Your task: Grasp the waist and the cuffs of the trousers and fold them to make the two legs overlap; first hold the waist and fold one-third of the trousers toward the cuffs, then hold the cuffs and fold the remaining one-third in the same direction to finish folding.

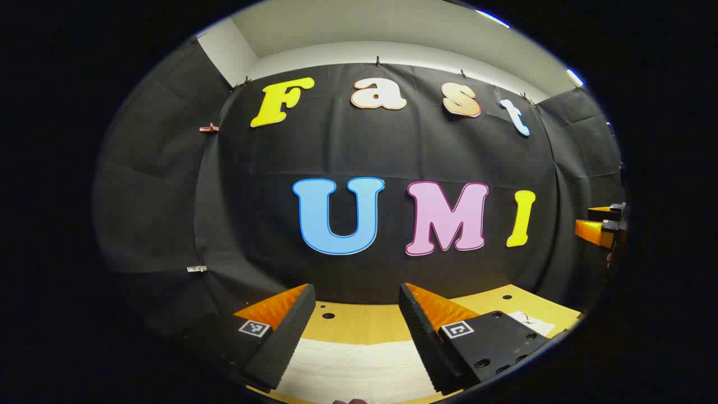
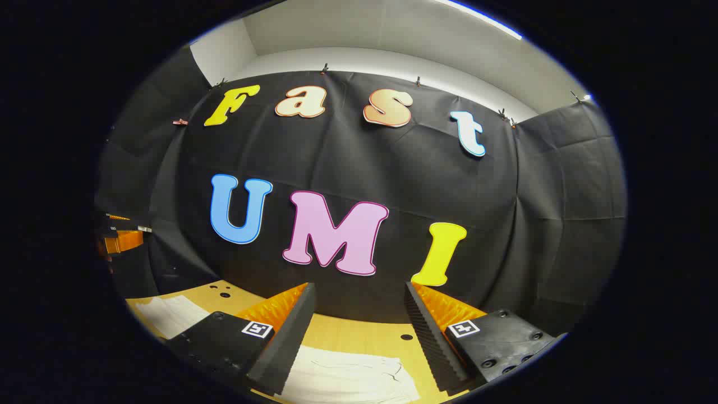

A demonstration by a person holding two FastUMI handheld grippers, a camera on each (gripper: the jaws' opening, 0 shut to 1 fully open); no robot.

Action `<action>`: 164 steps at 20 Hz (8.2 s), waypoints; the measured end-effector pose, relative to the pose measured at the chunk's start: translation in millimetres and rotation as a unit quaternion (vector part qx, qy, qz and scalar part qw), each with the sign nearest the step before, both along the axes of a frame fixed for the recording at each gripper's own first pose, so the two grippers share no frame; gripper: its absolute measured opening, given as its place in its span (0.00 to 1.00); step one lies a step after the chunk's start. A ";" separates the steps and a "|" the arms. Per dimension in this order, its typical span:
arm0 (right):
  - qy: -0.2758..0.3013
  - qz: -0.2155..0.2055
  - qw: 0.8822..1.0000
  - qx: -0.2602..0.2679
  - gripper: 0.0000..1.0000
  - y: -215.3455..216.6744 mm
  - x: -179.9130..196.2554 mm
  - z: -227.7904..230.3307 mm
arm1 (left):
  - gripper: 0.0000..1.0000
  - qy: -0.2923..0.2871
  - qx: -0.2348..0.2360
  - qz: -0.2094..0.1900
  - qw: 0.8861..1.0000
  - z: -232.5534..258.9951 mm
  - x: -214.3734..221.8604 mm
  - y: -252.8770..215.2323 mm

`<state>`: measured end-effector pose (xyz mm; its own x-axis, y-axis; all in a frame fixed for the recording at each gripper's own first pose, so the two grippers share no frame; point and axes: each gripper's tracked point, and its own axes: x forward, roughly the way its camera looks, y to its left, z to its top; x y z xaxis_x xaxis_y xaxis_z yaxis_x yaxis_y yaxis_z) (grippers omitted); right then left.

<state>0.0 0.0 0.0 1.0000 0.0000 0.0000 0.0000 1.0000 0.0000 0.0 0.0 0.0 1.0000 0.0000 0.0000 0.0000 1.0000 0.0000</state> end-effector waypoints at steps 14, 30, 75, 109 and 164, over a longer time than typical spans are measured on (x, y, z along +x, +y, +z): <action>0.004 -0.008 1.000 0.005 0.97 -2.0 4.4 -8.5 | 0.95 -0.007 0.008 -0.003 1.000 -3.0 0.2 4.6; 0.035 0.051 0.945 -0.321 0.97 -42.0 -29.9 -101.0 | 0.95 0.018 0.335 -0.120 0.934 -128.2 -18.5 43.9; 0.270 0.253 0.799 -0.474 0.95 -76.2 -83.6 -421.8 | 0.06 0.355 0.579 -0.255 0.688 -438.0 43.4 108.1; 0.248 0.184 0.828 -0.468 0.05 -56.2 69.5 -394.9 | 0.05 0.291 0.498 -0.128 0.807 -355.1 101.7 115.4; 0.426 -0.126 0.883 0.153 0.92 -81.5 102.1 -446.0 | 0.97 0.279 0.343 0.031 0.896 -323.3 163.5 135.9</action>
<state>102.1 -81.5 -446.0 0.6063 -0.0918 -0.7899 0.3521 0.9216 0.1631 163.5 135.9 -323.3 0.8423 0.2473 -0.4789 0.1358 0.7625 0.6326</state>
